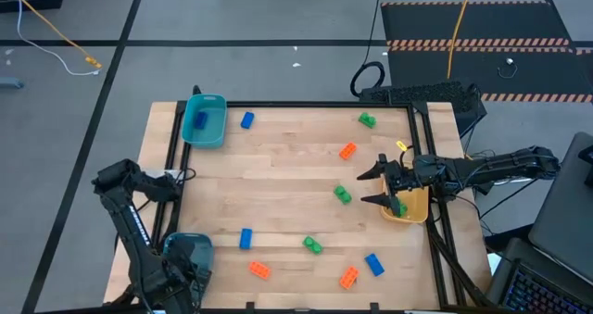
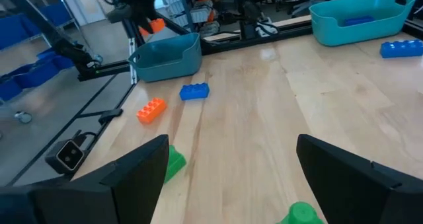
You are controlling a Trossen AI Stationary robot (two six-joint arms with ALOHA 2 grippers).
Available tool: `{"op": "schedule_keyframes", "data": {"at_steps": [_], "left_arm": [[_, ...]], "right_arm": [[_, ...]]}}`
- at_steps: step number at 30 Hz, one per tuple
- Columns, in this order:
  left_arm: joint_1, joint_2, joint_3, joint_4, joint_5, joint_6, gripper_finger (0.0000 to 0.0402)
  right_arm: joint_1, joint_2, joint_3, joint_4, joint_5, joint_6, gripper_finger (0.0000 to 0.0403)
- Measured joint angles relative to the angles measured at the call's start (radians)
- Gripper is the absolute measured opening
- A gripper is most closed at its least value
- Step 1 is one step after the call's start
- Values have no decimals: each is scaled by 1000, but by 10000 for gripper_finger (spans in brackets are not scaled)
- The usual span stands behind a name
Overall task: Sort & place blocks by color
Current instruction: Put the orange game piece into the dark blue bin, then put the blue game piece into the light blue bin
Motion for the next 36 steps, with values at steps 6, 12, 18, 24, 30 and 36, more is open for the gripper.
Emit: {"op": "schedule_keyframes", "data": {"at_steps": [6, 12, 18, 24, 30, 36], "left_arm": [[-1, 0, -7, 1, 3, 17, 135], [9, 0, -7, -3, 3, 44, 226], [26, 0, -7, -4, 2, 78, 338], [40, 0, -7, -6, 1, 81, 346], [139, 0, -7, 32, -14, 198, 299], [299, 1, -7, 142, -114, 507, 250]], "right_arm": [[21, 0, 0, 0, 0, 0, 325], [22, 0, 0, 0, 0, 0, 325], [22, 0, 0, 0, 1, -1, 325], [22, 0, 0, 0, 1, -1, 325], [22, 0, 0, 0, 1, -4, 325], [22, 0, 0, 0, 1, -4, 325]]}}
